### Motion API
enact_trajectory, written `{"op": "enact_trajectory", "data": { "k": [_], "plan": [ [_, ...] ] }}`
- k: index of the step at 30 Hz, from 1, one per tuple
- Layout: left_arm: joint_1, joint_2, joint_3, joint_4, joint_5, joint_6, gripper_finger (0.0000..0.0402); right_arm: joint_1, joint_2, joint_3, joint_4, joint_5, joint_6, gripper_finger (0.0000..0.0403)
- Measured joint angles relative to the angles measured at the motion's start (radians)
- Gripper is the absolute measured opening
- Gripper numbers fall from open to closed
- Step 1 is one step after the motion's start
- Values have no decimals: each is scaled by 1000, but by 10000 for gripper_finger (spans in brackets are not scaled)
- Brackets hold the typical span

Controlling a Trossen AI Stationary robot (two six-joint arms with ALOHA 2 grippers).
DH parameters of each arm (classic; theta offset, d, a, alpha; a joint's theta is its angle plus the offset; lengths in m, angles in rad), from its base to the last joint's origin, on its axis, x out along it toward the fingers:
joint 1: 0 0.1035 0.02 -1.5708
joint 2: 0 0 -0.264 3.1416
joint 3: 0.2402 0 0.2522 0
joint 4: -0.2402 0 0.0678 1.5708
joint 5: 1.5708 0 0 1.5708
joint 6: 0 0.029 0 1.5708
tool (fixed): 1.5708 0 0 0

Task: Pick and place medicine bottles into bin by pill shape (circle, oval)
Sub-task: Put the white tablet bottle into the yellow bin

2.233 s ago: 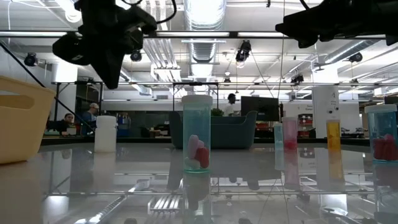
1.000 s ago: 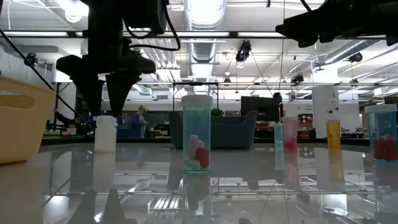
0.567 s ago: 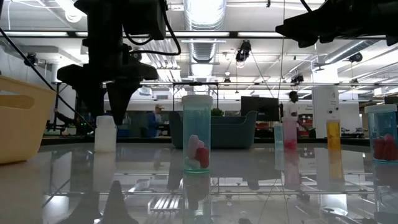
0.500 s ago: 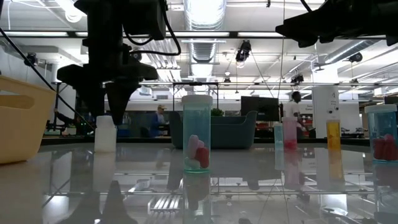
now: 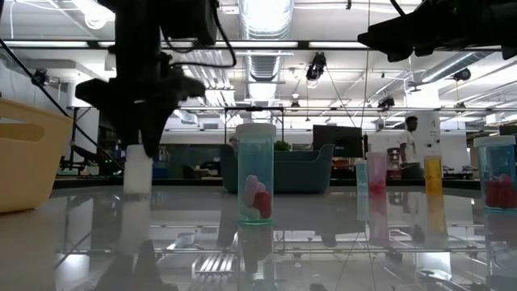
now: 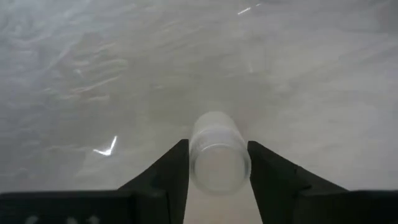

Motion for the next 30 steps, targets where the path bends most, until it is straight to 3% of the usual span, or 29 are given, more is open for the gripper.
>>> {"op": "enact_trajectory", "data": {
  "k": [11, 18, 30],
  "plan": [
    [-64, -23, 248, -171, 10, 69, 124, 0, 0, 0, -2, 0, -1, 205],
    [-223, -25, 391, -228, 63, 96, 124, 0, 0, 0, -9, 1, -3, 205],
    [-516, -30, 427, -329, 102, 35, 125, 0, 0, 0, -10, 1, 0, 205]
  ]
}}
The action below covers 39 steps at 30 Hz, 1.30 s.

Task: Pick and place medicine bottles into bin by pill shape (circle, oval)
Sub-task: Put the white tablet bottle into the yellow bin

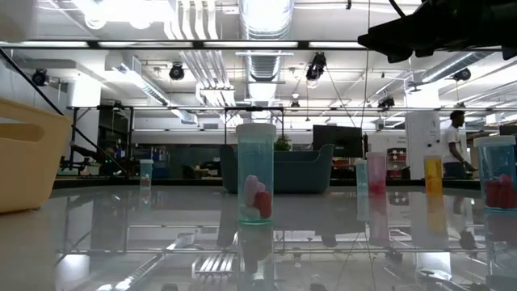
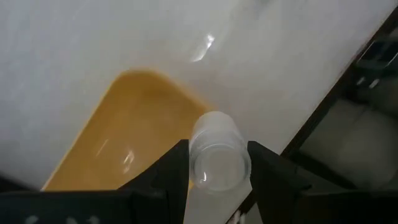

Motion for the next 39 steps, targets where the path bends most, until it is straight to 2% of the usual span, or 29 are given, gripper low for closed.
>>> {"op": "enact_trajectory", "data": {
  "k": [11, 16, 21, 29, 39],
  "plan": [
    [-180, -3, -31, -181, -7, -277, 125, 0, 0, 0, 0, 0, 7, 205],
    [-213, -6, -75, -190, -28, -382, 125, 0, 0, 0, -1, 0, 7, 206],
    [-222, -8, -139, -185, -31, -415, 125, 0, 0, 0, 0, 0, 6, 205],
    [-221, -65, -271, -107, -39, -494, 125, 0, 0, 0, 0, 0, 1, 206],
    [-220, -193, -528, 115, -40, -655, 125, 0, 0, 0, 0, -1, 0, 206]
  ]
}}
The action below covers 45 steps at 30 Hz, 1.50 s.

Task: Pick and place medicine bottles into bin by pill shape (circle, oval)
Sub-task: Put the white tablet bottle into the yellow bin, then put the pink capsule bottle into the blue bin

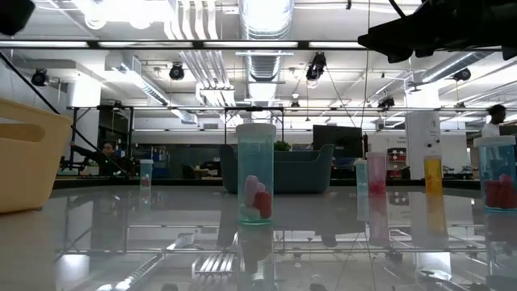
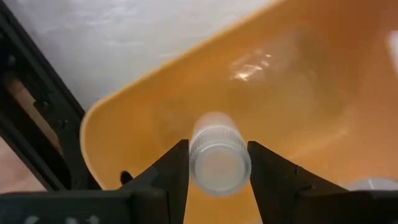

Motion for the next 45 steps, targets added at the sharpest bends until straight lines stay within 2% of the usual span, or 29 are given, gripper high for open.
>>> {"op": "enact_trajectory", "data": {
  "k": [9, 25, 37, 45],
  "plan": [
    [0, -14, -98, 76, 2, -21, 125, 0, 0, 0, 0, 0, -3, 206],
    [0, 8, -118, 93, 3, -19, 125, 0, 0, 0, -1, 0, -3, 206],
    [0, 9, -131, 97, 6, -19, 170, 0, 0, 0, -3, 0, -3, 206],
    [0, -2, -128, 90, 46, -9, 173, 0, 0, 0, -4, 0, -3, 206]
  ]
}}
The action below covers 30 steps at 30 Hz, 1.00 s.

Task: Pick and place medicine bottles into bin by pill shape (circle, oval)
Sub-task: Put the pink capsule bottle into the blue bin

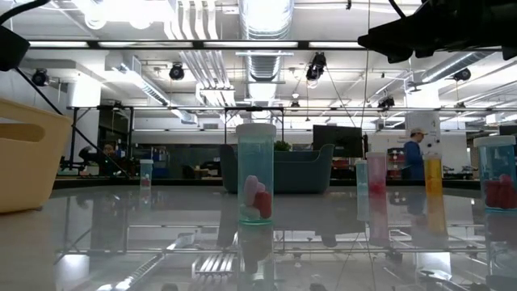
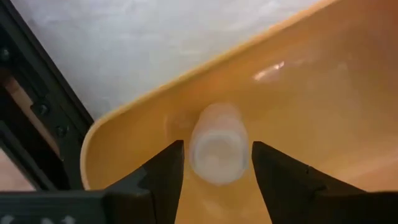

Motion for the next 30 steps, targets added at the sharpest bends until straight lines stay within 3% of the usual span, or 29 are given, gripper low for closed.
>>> {"op": "enact_trajectory", "data": {
  "k": [4, 18, 26, 30],
  "plan": [
    [0, -21, 0, 0, 38, 0, 174, 0, 0, 0, 0, 0, 2, 206],
    [40, -173, 59, 0, 29, -8, 174, 0, 0, 6, -7, 0, 20, 206],
    [114, -207, 121, 0, -184, 211, 173, 0, 0, 11, -2, 6, 67, 206],
    [148, -208, 169, 4, -372, 395, 173, 0, 0, 12, -35, 51, 153, 206]
  ]
}}
